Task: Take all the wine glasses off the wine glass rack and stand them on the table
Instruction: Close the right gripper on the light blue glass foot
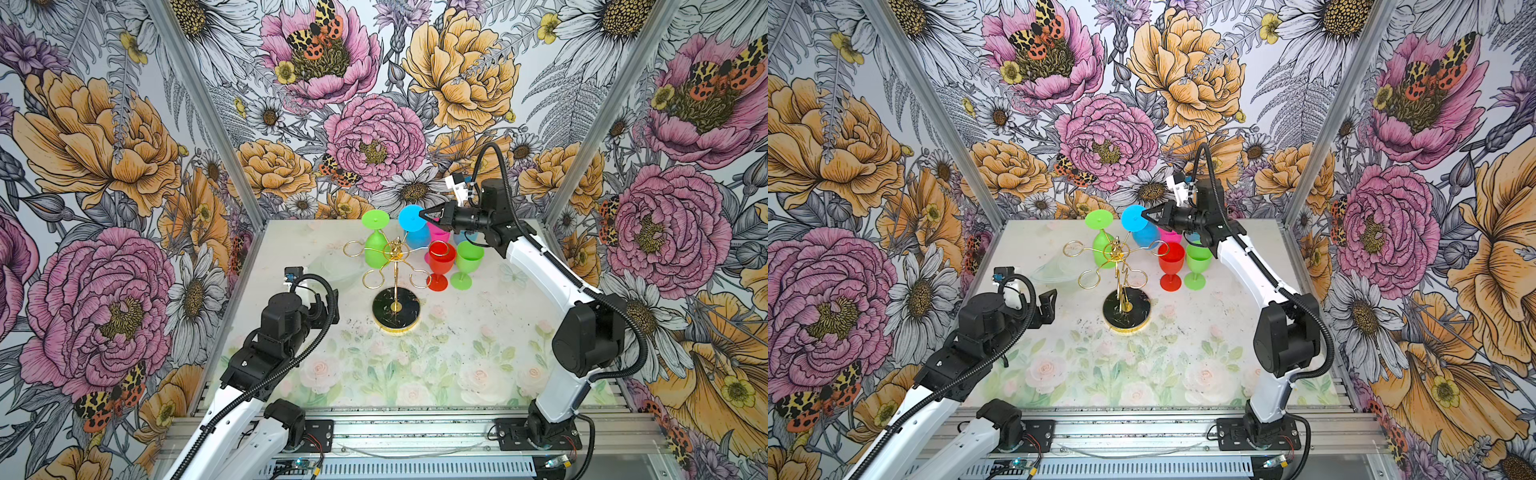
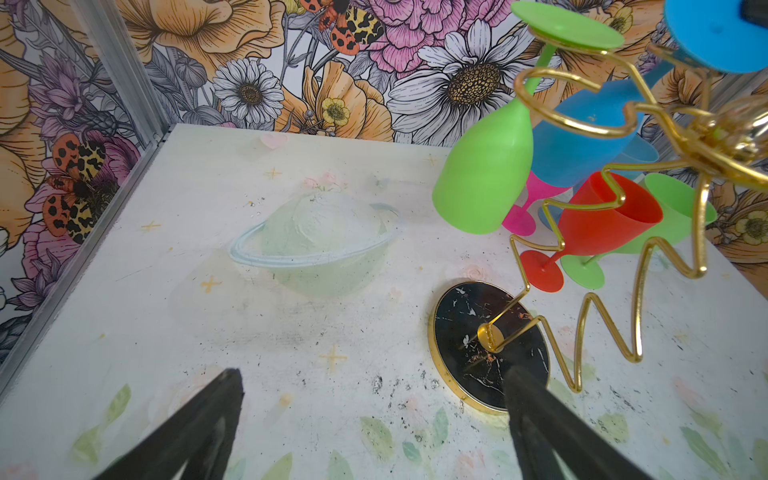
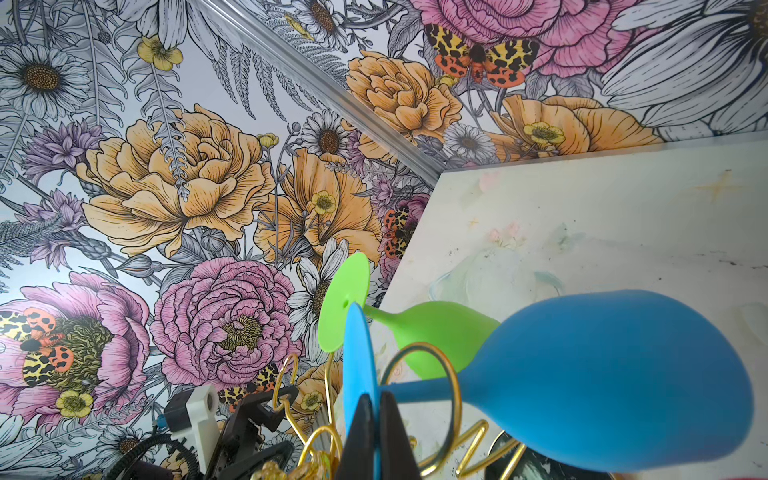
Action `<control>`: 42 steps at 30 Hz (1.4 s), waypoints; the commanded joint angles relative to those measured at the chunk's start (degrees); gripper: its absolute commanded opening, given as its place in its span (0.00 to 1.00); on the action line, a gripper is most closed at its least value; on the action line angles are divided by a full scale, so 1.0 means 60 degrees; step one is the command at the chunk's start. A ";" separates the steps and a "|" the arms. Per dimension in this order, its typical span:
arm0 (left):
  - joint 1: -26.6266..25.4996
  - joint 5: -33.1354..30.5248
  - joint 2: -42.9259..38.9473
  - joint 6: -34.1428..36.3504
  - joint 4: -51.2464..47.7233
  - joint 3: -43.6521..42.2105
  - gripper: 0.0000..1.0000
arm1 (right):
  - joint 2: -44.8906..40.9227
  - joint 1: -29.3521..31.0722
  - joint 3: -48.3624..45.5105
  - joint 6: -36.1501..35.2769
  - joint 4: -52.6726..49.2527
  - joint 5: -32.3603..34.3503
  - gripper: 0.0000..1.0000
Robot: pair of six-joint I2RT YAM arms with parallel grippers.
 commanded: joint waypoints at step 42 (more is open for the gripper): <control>0.0113 0.0477 -0.0104 -0.0161 0.0374 -0.0152 0.99 | -0.2123 -0.0124 -0.1696 0.0065 0.0544 -0.0624 0.00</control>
